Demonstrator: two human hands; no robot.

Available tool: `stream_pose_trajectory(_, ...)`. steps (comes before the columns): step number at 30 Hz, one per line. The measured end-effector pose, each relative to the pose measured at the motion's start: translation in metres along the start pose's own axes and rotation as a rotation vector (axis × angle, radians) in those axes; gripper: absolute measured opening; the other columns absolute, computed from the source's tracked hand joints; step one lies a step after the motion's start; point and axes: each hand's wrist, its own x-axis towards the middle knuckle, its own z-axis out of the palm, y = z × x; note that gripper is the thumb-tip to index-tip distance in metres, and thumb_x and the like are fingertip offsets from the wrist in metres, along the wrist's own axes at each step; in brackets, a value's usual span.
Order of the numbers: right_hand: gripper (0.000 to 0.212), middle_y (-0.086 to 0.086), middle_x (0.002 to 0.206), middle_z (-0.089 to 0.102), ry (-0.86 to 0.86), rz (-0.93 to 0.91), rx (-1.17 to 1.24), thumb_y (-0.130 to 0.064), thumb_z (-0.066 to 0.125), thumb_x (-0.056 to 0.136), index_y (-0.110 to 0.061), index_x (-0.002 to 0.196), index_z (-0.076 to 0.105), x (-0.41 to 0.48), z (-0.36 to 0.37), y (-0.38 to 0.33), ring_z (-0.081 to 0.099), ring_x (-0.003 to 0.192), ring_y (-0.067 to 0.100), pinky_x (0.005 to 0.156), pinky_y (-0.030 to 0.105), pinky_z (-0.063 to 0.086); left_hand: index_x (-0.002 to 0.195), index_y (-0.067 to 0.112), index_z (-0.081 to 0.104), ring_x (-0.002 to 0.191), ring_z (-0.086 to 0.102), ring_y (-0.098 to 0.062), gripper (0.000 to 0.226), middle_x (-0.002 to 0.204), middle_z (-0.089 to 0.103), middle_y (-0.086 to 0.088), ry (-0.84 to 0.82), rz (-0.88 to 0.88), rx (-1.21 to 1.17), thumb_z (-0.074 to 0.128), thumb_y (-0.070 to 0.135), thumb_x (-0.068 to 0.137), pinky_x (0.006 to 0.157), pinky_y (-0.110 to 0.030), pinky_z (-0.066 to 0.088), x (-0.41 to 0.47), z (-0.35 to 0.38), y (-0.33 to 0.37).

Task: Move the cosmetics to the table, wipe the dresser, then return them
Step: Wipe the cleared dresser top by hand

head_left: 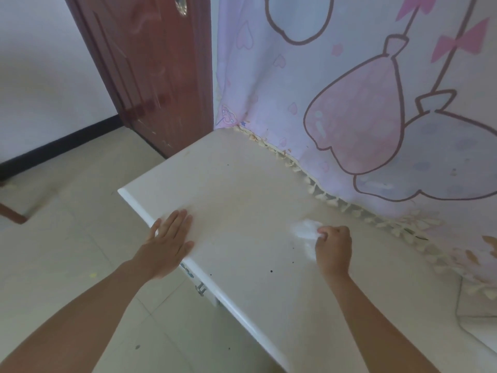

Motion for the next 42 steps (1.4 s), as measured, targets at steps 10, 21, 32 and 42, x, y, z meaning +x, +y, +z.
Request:
stream_pose_trajectory(10, 0.042, 0.012, 0.076, 0.059, -0.287, -0.587, -0.09, 0.013, 0.071, 0.05, -0.009, 0.086, 0.071, -0.013, 0.068, -0.074, 0.057, 0.067, 0.034, 0.054, 0.027, 0.048, 0.134, 0.0, 0.032, 0.129, 0.027, -0.021, 0.058, 0.136, 0.046, -0.012, 0.108, -0.017, 0.084, 0.007, 0.039, 0.099, 0.108, -0.032, 0.001, -0.002, 0.004, -0.007)
stream_pose_trajectory(21, 0.021, 0.0, 0.068, 0.05, -0.318, -1.02, 0.005, -0.007, 0.037, 0.071, -0.015, 0.073, 0.056, -0.047, 0.063, -0.107, 0.039, 0.067, 0.012, 0.054, 0.025, 0.035, 0.147, 0.016, 0.003, 0.141, -0.008, -0.009, 0.057, 0.155, -0.008, 0.008, 0.213, -0.009, -0.076, 0.008, 0.045, 0.098, 0.112, -0.026, -0.001, -0.007, 0.001, -0.031)
stream_pose_trajectory(32, 0.034, 0.034, 0.109, 0.052, -0.101, -0.351, -0.273, 0.012, 0.043, 0.08, 0.009, 0.109, 0.06, 0.126, 0.142, -0.148, 0.048, 0.103, 0.046, 0.088, 0.043, 0.036, 0.145, 0.011, -0.001, 0.142, -0.005, -0.011, 0.121, 0.154, -0.004, 0.002, 0.177, -0.316, -0.247, -0.033, 0.079, 0.05, 0.11, -0.021, -0.006, 0.023, -0.019, -0.12)
stream_pose_trajectory(42, 0.022, -0.004, 0.062, 0.052, -0.583, -1.279, -0.333, -0.005, 0.048, 0.049, -0.019, 0.061, 0.061, -0.077, 0.161, -0.217, 0.04, 0.062, 0.015, 0.044, 0.025, 0.02, 0.128, 0.011, -0.029, 0.133, -0.016, 0.002, 0.079, 0.141, -0.027, 0.012, 0.033, -0.144, -0.388, 0.009, 0.055, 0.075, 0.107, -0.013, -0.003, 0.021, -0.023, -0.148)
